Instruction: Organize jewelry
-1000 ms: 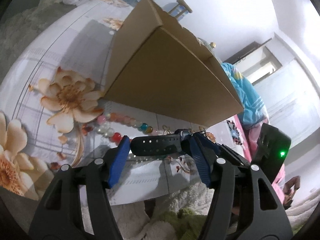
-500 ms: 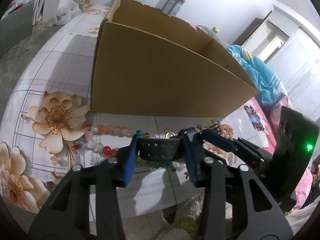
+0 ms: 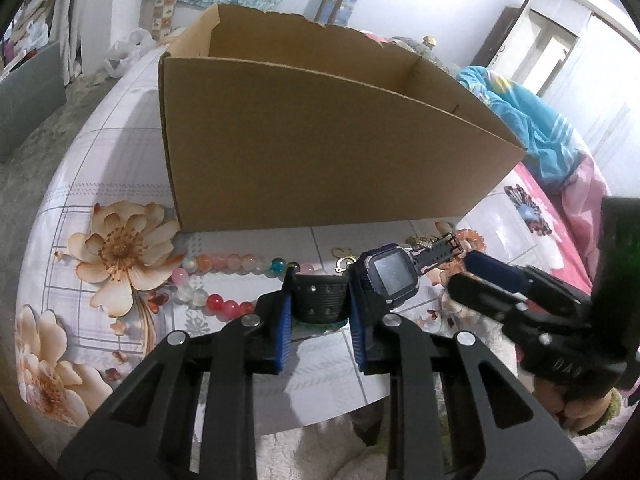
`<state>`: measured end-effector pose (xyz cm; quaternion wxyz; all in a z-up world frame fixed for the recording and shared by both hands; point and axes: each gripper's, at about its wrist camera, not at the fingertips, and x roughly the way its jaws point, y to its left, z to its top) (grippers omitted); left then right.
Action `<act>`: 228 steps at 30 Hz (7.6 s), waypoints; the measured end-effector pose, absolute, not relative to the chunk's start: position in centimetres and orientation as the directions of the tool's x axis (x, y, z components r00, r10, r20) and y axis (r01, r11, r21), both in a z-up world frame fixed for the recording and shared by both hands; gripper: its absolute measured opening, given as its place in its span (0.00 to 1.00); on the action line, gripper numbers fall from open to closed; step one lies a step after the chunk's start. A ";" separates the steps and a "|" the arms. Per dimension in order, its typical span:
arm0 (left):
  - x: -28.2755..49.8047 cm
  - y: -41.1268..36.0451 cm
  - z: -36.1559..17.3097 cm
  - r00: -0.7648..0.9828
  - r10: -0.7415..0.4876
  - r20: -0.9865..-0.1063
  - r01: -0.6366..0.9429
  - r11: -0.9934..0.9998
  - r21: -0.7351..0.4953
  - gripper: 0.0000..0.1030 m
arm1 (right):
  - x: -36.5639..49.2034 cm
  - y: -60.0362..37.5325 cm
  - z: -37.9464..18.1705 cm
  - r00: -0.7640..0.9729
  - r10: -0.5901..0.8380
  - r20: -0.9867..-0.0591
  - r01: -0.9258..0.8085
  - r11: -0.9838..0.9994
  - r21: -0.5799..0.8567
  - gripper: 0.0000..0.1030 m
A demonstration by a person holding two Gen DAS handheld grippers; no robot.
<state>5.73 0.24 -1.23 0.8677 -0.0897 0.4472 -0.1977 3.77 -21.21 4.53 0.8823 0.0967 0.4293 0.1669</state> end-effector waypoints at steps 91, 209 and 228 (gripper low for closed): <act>4.6 -1.3 -0.7 0.558 -0.390 -0.733 0.290 0.919 -0.268 0.17 | 4.5 -23.9 6.7 0.633 0.432 -0.642 -0.211 0.894 0.394 0.05; 4.3 10.4 5.1 0.718 -0.214 -0.662 0.100 0.973 -0.206 0.81 | 16.4 -22.1 20.8 0.608 0.371 -0.702 -0.469 0.881 0.060 0.79; 3.0 6.9 -1.5 0.559 -0.152 -0.815 0.099 0.988 -0.117 0.83 | 3.2 -18.7 9.6 0.642 0.056 -0.764 -0.182 0.980 -0.081 0.94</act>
